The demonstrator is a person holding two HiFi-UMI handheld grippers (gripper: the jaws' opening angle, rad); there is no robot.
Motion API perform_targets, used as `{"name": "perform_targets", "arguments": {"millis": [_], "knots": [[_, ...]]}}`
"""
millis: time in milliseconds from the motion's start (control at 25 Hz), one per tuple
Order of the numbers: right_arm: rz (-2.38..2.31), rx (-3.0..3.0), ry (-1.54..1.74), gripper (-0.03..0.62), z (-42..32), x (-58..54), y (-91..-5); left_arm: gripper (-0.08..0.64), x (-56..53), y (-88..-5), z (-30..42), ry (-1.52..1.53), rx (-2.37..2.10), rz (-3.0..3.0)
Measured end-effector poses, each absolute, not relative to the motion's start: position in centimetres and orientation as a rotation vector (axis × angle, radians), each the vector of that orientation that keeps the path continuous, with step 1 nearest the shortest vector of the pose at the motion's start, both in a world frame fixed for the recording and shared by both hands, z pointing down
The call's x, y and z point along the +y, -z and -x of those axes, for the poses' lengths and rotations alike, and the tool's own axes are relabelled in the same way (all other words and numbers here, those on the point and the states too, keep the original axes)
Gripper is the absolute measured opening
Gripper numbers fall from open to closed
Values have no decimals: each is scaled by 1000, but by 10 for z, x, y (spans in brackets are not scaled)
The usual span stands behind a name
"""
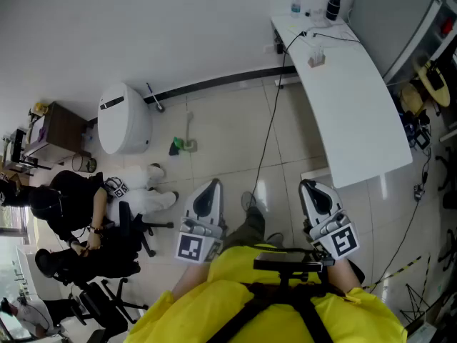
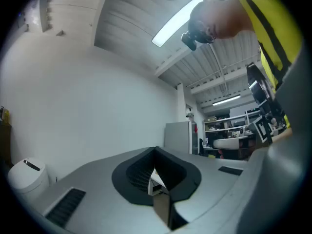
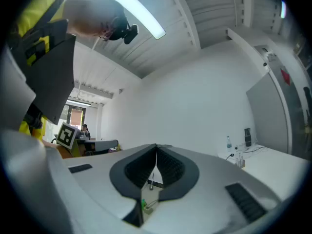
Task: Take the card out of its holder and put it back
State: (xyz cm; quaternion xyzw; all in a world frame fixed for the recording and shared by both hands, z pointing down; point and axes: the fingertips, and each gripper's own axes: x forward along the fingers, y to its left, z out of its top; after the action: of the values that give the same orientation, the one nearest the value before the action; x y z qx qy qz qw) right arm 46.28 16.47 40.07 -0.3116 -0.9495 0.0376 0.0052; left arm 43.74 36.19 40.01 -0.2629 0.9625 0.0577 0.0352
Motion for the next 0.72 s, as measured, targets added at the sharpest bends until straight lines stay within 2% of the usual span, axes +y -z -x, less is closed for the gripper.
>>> {"name": "perform_targets", "arguments": {"millis": [40,80,160,200,240,280,320,360,440,480,520,560,600,640,720], "knots": [[985,-2954,-147,26,-449,170,-400,3,365,-398,-425,-180,2964,816],[990,-2939,-175,90,-435,174,-399,4,368,-395,-412,-186,2963,825],[969,-2940,-214,267,-402,178,-392,4,373,-385,-387,-209,2929,846],[939,-2955,-218,314,-384,177,-385,4,375,-380,-374,-214,2909,858],[901,-2974,-213,324,-365,175,-379,5,376,-378,-361,-217,2897,877],[859,-2993,-205,321,-347,171,-374,101,375,-378,-346,-226,2897,904],[825,-3012,-205,249,-332,168,-370,222,375,-378,-331,-242,2904,932],[809,-3030,-217,7,-319,166,-367,264,376,-377,-317,-256,2911,954],[821,-3052,-252,5,-302,168,-363,258,380,-376,-292,-250,2925,978],[825,-3056,-254,5,-294,170,-365,219,383,-378,-281,-232,2934,973],[827,-3055,-246,10,-286,171,-368,140,387,-380,-271,-215,2943,955],[830,-3046,-239,73,-278,172,-374,85,391,-382,-261,-205,2954,932],[833,-3031,-240,171,-268,172,-381,81,393,-386,-250,-205,2966,912],[834,-3015,-250,207,-256,170,-387,81,395,-391,-240,-211,2983,898],[825,-2991,-287,206,-225,160,-397,81,395,-401,-215,-225,3019,865]]}}
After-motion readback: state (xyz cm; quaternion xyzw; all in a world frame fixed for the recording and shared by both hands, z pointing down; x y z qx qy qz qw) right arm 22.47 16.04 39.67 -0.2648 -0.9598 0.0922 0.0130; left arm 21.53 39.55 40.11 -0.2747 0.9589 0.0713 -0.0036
